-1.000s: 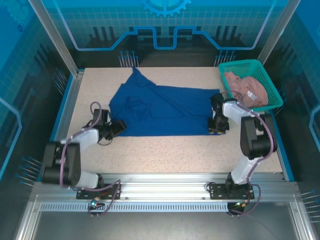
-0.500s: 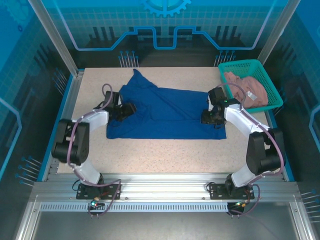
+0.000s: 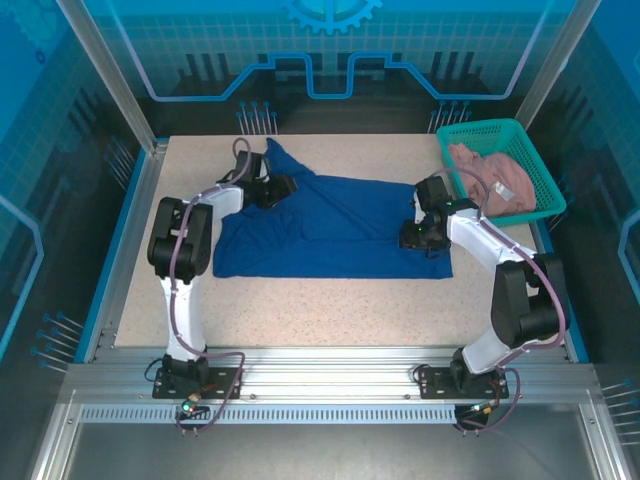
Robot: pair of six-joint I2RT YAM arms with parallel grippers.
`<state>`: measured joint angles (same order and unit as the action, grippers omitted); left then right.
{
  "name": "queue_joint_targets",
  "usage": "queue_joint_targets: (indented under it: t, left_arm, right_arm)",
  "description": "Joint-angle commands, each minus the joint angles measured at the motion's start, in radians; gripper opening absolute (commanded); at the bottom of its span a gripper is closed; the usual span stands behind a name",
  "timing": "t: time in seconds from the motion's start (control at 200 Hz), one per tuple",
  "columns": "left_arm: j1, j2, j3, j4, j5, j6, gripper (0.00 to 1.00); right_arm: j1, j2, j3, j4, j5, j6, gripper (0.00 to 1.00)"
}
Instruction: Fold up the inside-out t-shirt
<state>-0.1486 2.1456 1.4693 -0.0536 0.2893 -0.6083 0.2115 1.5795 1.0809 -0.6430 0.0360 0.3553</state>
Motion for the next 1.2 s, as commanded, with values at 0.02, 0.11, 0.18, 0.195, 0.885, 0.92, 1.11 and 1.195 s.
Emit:
queue_joint_targets:
  t: [0.02, 0.11, 0.18, 0.195, 0.885, 0.92, 1.11, 1.195]
  left_arm:
    - [-0.005, -0.055, 0.004, -0.015, 0.015, 0.016, 0.61]
    - [0.005, -0.188, -0.153, 0.009, -0.063, 0.038, 0.63]
    - [0.017, -0.278, -0.305, 0.046, -0.084, 0.016, 0.64]
    - [0.02, -0.29, -0.333, 0.049, -0.082, 0.01, 0.64]
    - [0.056, -0.825, -0.975, -0.066, -0.08, -0.024, 0.65]
    - [0.056, -0.857, -0.957, -0.08, -0.091, -0.022, 0.65]
    - [0.064, -0.792, -0.729, -0.002, -0.179, 0.059, 0.67]
    - [0.086, -0.647, -0.592, 0.059, -0.178, 0.107, 0.68]
  right_arm:
    - [0.013, 0.003, 0.001, 0.046, -0.017, 0.0, 0.41]
    - [-0.009, 0.057, 0.033, 0.05, -0.025, -0.007, 0.42]
    - [-0.045, 0.132, 0.082, -0.003, -0.033, -0.008, 0.42]
    - [-0.051, 0.146, 0.09, -0.013, -0.033, -0.012, 0.42]
    - [-0.07, -0.007, -0.141, -0.163, 0.046, 0.018, 0.42]
    - [-0.068, -0.043, -0.149, -0.151, 0.037, 0.02, 0.43]
    - [-0.039, -0.177, -0.122, 0.093, -0.001, 0.003, 0.59]
    - [-0.026, -0.153, -0.092, 0.24, -0.034, 0.016, 0.68]
